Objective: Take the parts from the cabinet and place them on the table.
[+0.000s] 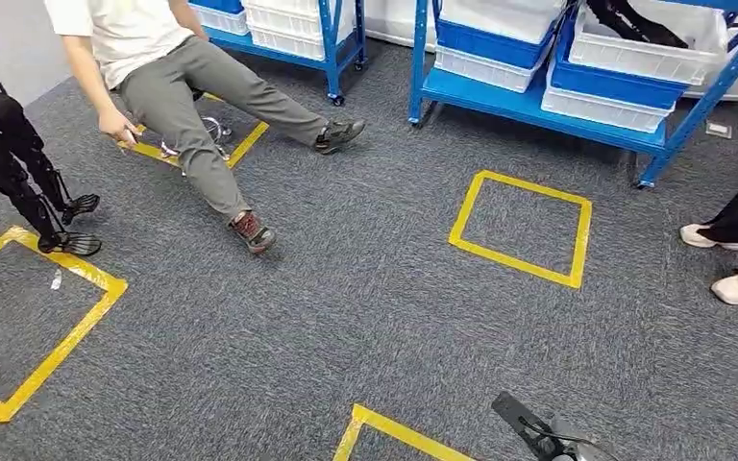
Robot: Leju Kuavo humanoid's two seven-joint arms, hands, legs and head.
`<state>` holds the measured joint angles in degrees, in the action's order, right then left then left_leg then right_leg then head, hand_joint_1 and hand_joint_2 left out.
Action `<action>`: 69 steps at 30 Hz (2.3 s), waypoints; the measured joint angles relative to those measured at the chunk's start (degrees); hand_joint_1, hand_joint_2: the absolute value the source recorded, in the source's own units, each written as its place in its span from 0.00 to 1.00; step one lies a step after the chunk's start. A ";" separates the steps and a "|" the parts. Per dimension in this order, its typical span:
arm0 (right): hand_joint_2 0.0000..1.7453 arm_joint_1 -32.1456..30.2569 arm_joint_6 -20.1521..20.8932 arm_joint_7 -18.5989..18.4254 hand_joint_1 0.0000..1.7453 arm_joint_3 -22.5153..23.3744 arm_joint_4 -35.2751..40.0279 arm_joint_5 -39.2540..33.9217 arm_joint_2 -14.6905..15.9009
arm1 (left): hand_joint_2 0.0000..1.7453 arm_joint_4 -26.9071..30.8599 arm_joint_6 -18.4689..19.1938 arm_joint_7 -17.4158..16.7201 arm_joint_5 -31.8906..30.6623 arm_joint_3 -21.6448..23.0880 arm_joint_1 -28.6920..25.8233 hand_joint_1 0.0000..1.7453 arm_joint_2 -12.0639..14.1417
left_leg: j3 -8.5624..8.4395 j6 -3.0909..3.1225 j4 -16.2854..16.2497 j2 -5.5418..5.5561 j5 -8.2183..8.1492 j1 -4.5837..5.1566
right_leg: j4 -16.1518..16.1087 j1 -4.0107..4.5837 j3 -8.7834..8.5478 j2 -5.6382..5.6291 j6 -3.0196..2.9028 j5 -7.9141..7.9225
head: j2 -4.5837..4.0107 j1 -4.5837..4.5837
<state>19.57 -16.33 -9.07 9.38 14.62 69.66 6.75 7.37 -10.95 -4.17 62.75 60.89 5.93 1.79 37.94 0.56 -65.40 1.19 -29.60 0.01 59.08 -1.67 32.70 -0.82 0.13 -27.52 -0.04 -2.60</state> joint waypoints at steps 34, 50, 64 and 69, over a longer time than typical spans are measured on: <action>0.00 -2.22 -0.07 -0.98 0.00 3.41 -0.33 -0.24 0.04 | 0.00 0.00 -0.35 0.20 -0.33 1.60 0.29 0.00 -0.11 | 4.41 -0.35 -11.01 -0.77 -4.95 -0.48 | -0.22 0.10 0.06 1.00 0.26 0.18 | 0.00 0.72; 0.00 -2.65 -0.30 -0.15 0.00 3.65 -0.39 5.13 -0.46 | 0.00 0.00 -0.35 -0.42 0.46 2.43 0.76 0.00 -0.22 | -5.07 3.25 9.28 -0.66 4.75 0.53 | 15.70 0.73 8.18 1.08 1.35 -6.10 | 0.00 1.03; 0.00 -2.62 -2.69 -0.98 0.00 4.81 -0.42 2.84 -0.63 | 0.00 -0.02 -0.50 -0.52 0.85 2.54 0.79 0.00 -0.39 | 3.87 -0.34 -10.68 -0.77 -5.36 -0.23 | -0.62 0.19 0.06 -0.57 0.06 0.60 | 0.00 0.87; 0.00 -2.56 -2.34 -0.87 0.00 5.16 -0.44 2.88 -0.83 | 0.00 -0.04 -0.39 -0.52 0.76 2.91 0.82 0.00 -0.17 | -4.22 2.09 6.59 3.08 3.72 -0.02 | -0.67 0.14 -0.15 -3.07 0.14 0.64 | 0.00 0.90</action>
<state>17.01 -18.67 -9.94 14.53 14.19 72.54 5.92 7.32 -11.34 -4.70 63.52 63.80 6.75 1.62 33.71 2.66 -58.81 4.26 -25.89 -0.01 58.41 -1.53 32.54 -3.89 0.27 -26.88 -0.04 -1.70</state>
